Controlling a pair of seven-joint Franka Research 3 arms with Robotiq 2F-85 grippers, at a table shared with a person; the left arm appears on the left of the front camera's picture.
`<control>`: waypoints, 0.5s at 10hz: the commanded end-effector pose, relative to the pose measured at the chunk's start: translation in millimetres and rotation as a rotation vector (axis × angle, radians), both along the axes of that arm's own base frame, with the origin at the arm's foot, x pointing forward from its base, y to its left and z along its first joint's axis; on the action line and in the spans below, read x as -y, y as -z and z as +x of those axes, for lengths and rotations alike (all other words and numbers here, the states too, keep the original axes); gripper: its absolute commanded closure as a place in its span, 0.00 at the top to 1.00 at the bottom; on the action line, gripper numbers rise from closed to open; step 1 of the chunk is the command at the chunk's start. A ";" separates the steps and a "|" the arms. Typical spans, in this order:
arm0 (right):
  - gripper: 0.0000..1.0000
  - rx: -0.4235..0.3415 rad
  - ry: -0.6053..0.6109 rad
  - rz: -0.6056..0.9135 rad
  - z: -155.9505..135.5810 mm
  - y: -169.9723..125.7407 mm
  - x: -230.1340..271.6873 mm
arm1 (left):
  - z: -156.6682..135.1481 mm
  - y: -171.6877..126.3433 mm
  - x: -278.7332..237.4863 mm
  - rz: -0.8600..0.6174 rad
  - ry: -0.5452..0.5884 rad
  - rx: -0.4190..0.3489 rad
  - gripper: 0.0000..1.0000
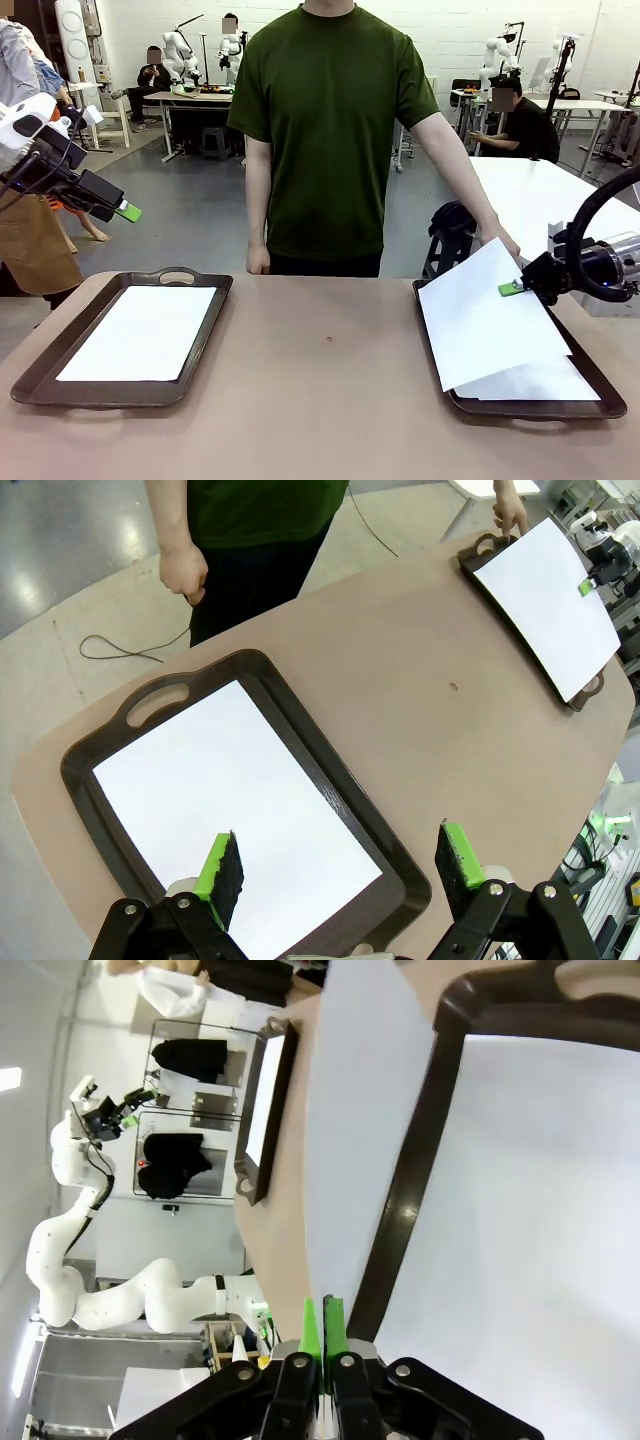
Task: Sort the A4 documents.
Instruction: Place the A4 Paper in the designated Handle tray.
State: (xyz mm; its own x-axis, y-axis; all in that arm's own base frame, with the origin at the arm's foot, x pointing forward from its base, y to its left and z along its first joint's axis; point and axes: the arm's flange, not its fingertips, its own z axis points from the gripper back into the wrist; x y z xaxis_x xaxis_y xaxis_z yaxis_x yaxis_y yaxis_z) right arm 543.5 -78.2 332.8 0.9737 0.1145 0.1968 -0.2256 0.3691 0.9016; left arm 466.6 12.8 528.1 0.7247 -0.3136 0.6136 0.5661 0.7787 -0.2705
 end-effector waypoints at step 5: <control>0.02 0.017 -0.046 -0.226 13.1 -2.8 16.3 | 0.0 -0.5 -0.1 0.009 -0.005 0.008 1.00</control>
